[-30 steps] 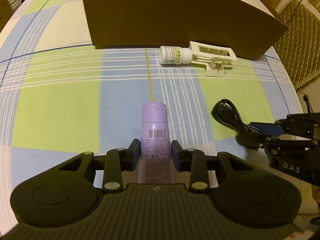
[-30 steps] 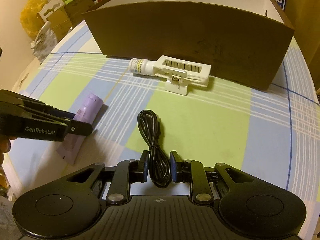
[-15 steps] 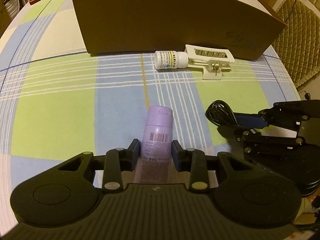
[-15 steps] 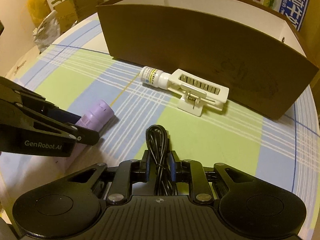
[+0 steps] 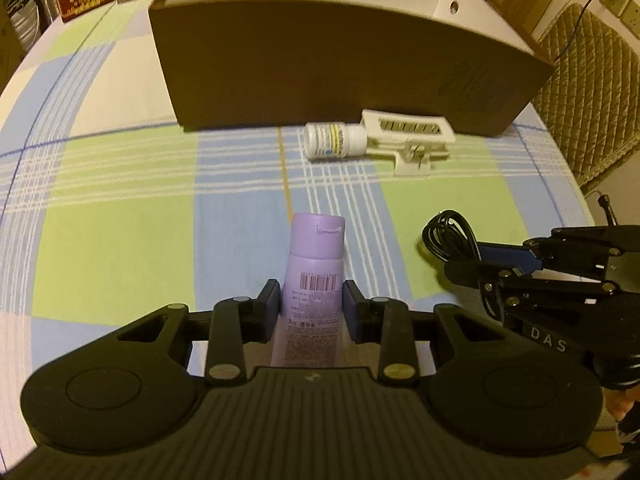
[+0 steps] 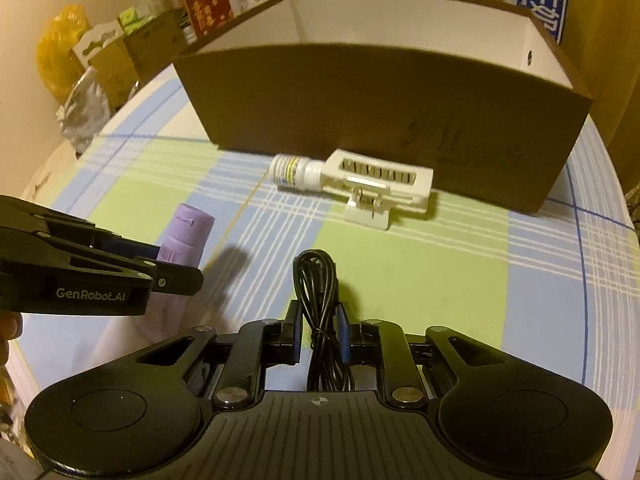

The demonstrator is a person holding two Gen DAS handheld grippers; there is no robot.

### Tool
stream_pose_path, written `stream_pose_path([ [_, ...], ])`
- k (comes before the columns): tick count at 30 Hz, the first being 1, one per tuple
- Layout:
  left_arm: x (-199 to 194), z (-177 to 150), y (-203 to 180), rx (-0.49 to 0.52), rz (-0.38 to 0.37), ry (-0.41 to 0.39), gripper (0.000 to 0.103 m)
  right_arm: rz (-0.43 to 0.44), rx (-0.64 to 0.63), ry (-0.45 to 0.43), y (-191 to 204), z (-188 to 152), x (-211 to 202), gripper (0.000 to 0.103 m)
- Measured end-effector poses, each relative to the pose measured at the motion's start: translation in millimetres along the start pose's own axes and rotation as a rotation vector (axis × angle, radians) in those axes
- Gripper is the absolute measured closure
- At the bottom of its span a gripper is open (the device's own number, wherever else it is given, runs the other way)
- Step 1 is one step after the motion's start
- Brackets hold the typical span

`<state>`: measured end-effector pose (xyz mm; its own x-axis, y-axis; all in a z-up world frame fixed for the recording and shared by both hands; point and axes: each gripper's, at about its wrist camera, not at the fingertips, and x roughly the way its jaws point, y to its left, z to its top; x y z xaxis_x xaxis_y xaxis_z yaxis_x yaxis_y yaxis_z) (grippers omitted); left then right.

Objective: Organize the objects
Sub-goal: 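Lift the purple tube with the left tool while the right tool lifts the cable toward the box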

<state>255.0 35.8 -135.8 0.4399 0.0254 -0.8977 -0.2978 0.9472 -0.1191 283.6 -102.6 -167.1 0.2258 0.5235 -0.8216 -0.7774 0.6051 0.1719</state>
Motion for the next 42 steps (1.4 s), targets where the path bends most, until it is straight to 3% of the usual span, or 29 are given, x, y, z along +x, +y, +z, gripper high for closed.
stream_pose_path([
  [23,-48.1,13.5,3.0,0.019,-0.01,-0.14,0.076,-0.011,0.048,-0.116,-8.6,22.6,-32.7,0.088],
  [42,-101.1,85.0,5.3,0.071,-0.032,-0.309,0.076,-0.039,0.074,-0.282,-37.4,91.5,-71.6,0.088],
])
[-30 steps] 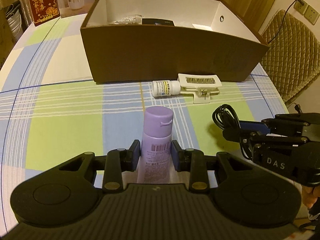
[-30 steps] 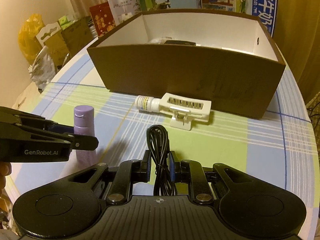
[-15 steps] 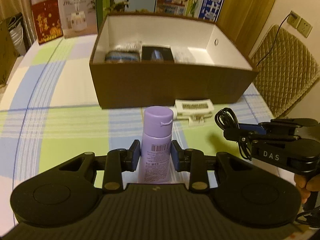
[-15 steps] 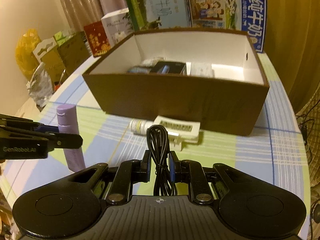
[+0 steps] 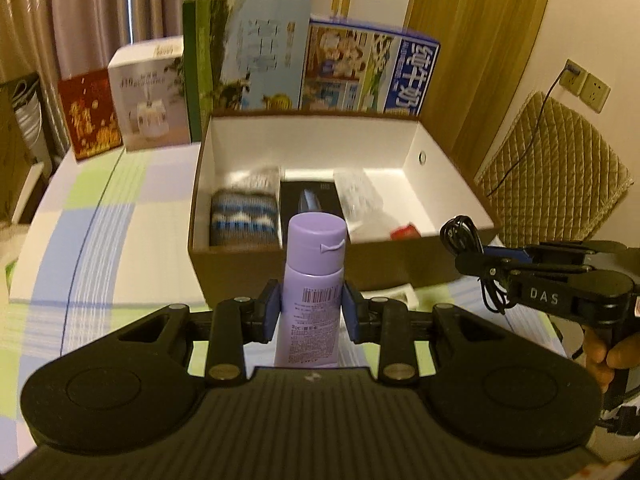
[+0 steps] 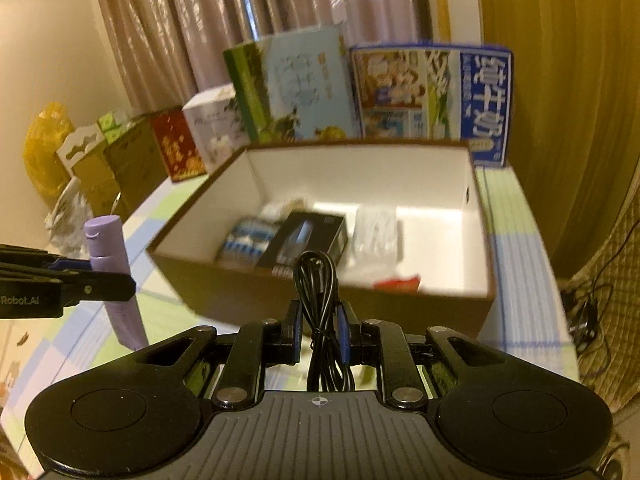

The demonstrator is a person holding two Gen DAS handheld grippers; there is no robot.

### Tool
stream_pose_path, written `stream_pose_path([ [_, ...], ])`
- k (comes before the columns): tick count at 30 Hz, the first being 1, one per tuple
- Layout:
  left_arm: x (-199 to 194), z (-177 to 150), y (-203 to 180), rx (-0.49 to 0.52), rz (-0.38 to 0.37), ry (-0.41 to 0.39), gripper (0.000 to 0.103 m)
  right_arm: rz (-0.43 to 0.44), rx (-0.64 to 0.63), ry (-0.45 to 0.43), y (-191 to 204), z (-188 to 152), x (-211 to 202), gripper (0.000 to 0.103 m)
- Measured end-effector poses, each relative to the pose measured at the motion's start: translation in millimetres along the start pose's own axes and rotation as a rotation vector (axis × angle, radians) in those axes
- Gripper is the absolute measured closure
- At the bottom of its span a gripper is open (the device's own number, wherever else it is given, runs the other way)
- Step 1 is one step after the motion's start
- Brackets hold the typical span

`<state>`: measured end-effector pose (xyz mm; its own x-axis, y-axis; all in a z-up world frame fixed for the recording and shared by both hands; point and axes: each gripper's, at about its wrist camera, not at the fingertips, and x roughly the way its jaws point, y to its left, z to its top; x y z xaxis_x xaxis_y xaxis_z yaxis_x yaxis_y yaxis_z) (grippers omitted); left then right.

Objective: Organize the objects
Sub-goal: 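Lower the purple tube and black cable into the brown box with both tools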

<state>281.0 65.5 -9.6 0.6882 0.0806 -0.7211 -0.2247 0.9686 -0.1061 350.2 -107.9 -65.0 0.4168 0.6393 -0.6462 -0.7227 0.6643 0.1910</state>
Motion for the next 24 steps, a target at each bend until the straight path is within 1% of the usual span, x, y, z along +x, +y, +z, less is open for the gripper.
stream_pose_path([
  [7,8.6,36.0,3.5,0.016,0.0,-0.047,0.076,-0.027,0.018,-0.054,-19.9,39.0,8.7,0.088],
  [12,24.7,61.5,7.5,0.027,0.009,-0.064,0.076,-0.051,0.03,-0.07,-37.0,62.6,22.5,0.088],
  [17,47.5,82.1,14.5,0.023,0.019,-0.058,0.076,-0.075,0.054,-0.06,-51.4,77.1,43.1,0.088],
  [24,81.1,93.2,25.0,0.017,0.034,-0.02,0.076,-0.118,0.075,-0.015,-68.5,81.6,76.0,0.088],
])
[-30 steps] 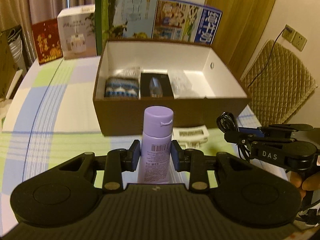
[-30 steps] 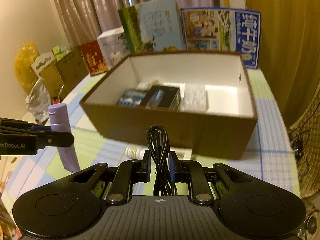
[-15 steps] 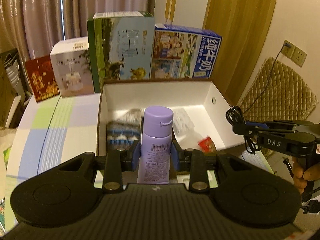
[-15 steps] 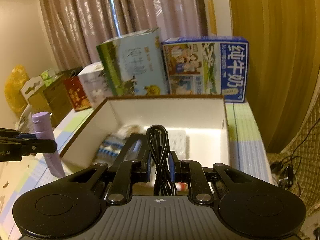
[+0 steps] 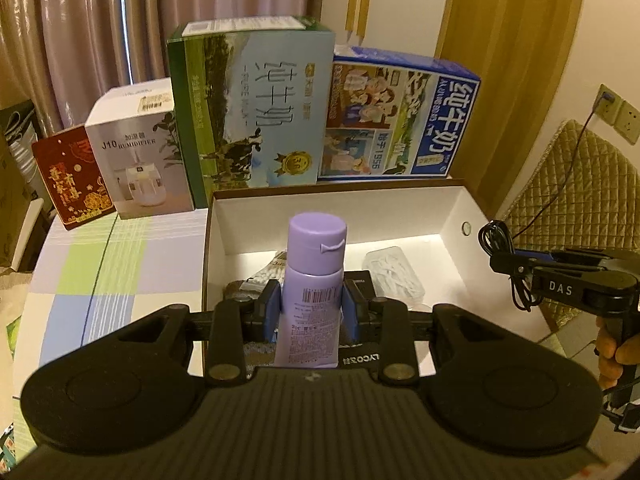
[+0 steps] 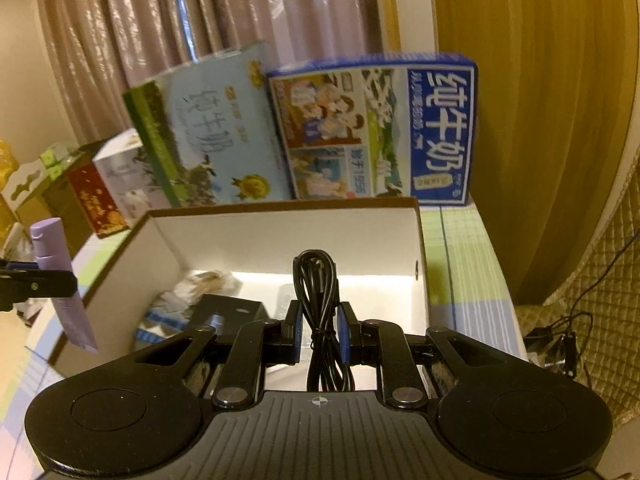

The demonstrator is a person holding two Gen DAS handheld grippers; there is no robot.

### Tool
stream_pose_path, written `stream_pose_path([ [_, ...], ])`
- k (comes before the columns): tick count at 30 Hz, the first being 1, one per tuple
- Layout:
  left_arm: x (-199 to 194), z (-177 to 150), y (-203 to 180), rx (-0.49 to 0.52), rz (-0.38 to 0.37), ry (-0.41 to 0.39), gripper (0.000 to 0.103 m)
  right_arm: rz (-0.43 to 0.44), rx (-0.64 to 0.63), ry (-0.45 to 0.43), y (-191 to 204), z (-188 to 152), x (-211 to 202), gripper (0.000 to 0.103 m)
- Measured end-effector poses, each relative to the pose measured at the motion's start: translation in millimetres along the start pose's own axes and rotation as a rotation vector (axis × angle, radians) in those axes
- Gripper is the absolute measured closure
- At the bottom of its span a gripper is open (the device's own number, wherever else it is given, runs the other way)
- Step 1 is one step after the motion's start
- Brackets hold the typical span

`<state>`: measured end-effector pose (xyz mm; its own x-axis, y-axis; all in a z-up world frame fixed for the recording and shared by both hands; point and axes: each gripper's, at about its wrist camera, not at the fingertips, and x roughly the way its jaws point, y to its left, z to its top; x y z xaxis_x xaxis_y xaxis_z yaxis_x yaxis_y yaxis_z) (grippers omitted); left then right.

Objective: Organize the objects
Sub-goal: 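Lower the purple tube and black cable into the brown box with both tools, then open both tools to release the tube and cable into the box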

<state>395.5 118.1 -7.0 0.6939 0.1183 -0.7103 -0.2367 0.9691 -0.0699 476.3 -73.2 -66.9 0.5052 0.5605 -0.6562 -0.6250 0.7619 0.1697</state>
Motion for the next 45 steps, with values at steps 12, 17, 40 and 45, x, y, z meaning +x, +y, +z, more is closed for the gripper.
stream_pose_path([
  [12,46.9,-0.8,10.9,-0.006,0.008,0.076,0.076,-0.09,-0.021,0.108,-11.8,-3.2,48.2,0.088],
  [17,56.9,-1.7,12.6,-0.012,0.008,0.094,0.075,-0.12,-0.05,0.109,-11.1,-2.7,56.7,0.088],
  [40,80.2,-3.1,14.0,-0.013,0.038,0.164,0.05,-0.077,-0.025,0.066,-11.2,-0.5,39.4,0.044],
  [45,79.8,-2.7,15.5,-0.022,0.041,0.176,0.042,-0.043,-0.012,0.071,-10.4,-4.3,29.9,0.024],
])
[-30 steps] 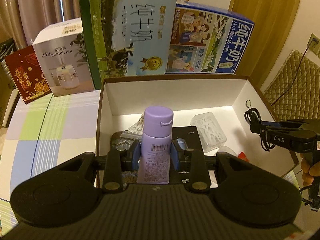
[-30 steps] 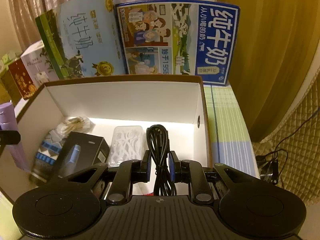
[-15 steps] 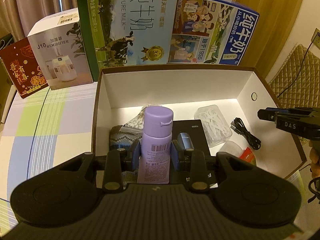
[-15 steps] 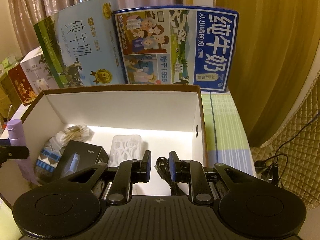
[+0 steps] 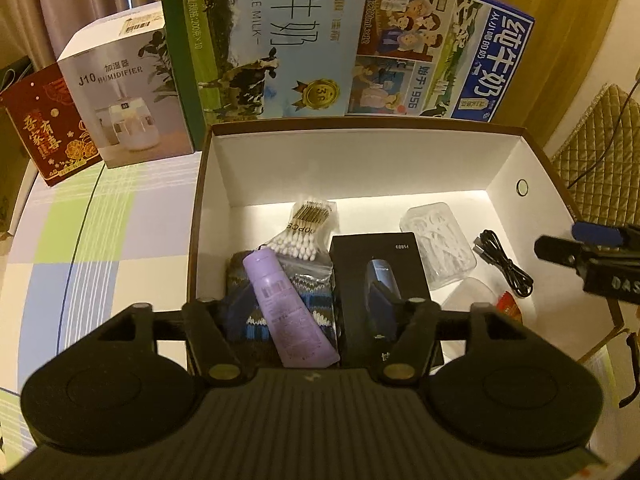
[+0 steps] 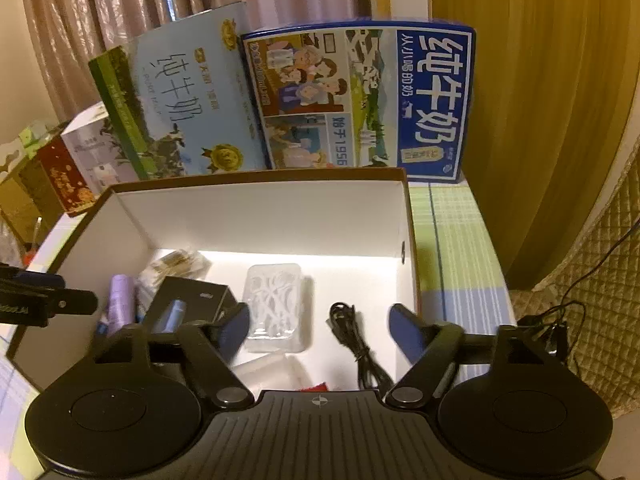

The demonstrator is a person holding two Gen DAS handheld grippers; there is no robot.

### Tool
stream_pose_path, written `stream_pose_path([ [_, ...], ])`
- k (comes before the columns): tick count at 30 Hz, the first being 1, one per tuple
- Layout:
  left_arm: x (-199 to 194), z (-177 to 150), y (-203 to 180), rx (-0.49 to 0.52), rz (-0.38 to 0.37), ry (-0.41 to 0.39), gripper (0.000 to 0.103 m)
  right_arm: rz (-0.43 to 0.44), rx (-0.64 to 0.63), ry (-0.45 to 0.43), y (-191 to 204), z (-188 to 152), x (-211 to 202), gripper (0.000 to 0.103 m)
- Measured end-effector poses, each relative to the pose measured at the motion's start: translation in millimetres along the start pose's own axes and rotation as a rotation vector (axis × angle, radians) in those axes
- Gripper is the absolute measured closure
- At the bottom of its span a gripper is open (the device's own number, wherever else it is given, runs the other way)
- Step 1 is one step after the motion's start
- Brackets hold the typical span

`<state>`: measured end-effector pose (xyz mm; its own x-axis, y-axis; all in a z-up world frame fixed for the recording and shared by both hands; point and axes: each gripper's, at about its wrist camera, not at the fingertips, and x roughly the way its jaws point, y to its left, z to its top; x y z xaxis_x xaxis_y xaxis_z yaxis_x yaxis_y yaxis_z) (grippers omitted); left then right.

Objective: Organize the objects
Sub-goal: 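Open both tools to release the tube and cable into the box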

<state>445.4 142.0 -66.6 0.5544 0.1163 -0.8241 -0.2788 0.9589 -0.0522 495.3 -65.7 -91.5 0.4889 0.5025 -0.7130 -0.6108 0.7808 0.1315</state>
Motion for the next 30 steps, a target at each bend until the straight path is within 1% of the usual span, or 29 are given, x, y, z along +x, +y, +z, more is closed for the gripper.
stream_pose_path([
  [2,-1.9,-1.0,-0.6,0.0,-0.003,0.003,0.037,0.007,-0.002,0.004,0.8,-1.9,-2.5,0.016],
  [7,-7.8,-3.3,-4.0,0.01,-0.002,0.005,0.034,0.028,0.003,0.017,3.3,-7.6,-8.7,0.01],
  [8,-9.4,-3.8,-4.7,0.01,-0.002,0.005,0.031,0.031,0.006,0.018,3.9,-8.7,-10.5,0.009],
  [10,-13.3,-5.0,-6.9,0.012,-0.002,0.004,0.029,0.036,0.013,0.016,4.6,-11.4,-14.8,0.008],
  [14,-17.6,-6.1,-8.9,0.013,-0.001,0.004,0.029,0.05,0.03,0.013,6.3,-15.0,-24.5,0.007],
  [30,-67.2,-21.9,-24.1,0.004,-0.012,-0.041,0.026,0.077,0.049,-0.031,17.0,-28.1,-71.0,0.006],
])
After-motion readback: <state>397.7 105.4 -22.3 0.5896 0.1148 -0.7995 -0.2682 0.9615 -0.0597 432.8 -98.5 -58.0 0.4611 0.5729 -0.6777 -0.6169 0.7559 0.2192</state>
